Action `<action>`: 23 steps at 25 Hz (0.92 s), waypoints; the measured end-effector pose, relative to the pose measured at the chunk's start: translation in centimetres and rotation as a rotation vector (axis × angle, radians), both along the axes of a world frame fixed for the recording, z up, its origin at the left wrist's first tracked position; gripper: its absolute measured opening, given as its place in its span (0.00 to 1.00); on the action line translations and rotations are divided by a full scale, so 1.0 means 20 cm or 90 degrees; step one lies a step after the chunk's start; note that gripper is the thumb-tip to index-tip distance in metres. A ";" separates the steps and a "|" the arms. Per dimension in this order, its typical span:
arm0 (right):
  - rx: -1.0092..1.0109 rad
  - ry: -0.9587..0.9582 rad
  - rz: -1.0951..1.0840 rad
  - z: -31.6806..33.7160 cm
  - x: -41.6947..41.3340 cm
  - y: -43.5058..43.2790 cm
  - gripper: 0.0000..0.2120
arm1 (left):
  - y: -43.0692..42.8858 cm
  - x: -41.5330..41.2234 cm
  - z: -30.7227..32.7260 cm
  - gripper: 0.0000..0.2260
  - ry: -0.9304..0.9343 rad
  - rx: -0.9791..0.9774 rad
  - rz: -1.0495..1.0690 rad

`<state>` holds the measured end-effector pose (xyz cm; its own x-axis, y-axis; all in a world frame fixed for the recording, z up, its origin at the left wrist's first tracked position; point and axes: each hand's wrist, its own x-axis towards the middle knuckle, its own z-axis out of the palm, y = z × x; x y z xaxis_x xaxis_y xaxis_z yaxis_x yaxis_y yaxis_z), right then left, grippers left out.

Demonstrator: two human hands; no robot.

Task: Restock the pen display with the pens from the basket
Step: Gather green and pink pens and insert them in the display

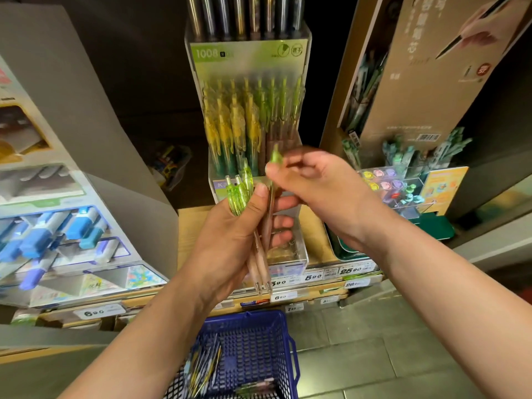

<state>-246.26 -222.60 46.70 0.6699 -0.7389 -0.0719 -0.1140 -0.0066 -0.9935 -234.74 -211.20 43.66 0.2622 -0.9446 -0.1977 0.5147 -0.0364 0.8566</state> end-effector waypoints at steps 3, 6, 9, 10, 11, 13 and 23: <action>-0.013 -0.027 -0.057 0.04 -0.01 -0.03 0.07 | 0.00 0.00 0.00 0.14 -0.040 -0.003 0.005; -0.036 0.004 -0.043 0.10 -0.01 -0.04 0.04 | 0.00 0.01 -0.02 0.13 -0.048 0.004 0.021; -0.070 -0.077 -0.174 0.22 0.02 -0.15 0.07 | 0.00 0.01 -0.04 0.15 -0.031 0.049 0.037; -0.095 -0.112 -0.220 0.26 0.03 -0.19 0.06 | 0.01 0.02 -0.04 0.16 -0.029 0.060 0.034; -0.141 -0.124 -0.256 0.28 0.05 -0.23 0.06 | 0.01 0.02 -0.05 0.17 -0.029 0.067 0.028; -0.261 -0.078 -0.276 0.29 0.10 -0.27 0.03 | 0.02 0.02 -0.05 0.16 -0.023 0.072 0.019; -0.351 -0.014 -0.248 0.25 0.18 -0.26 0.02 | 0.02 0.04 -0.04 0.05 0.006 0.033 0.025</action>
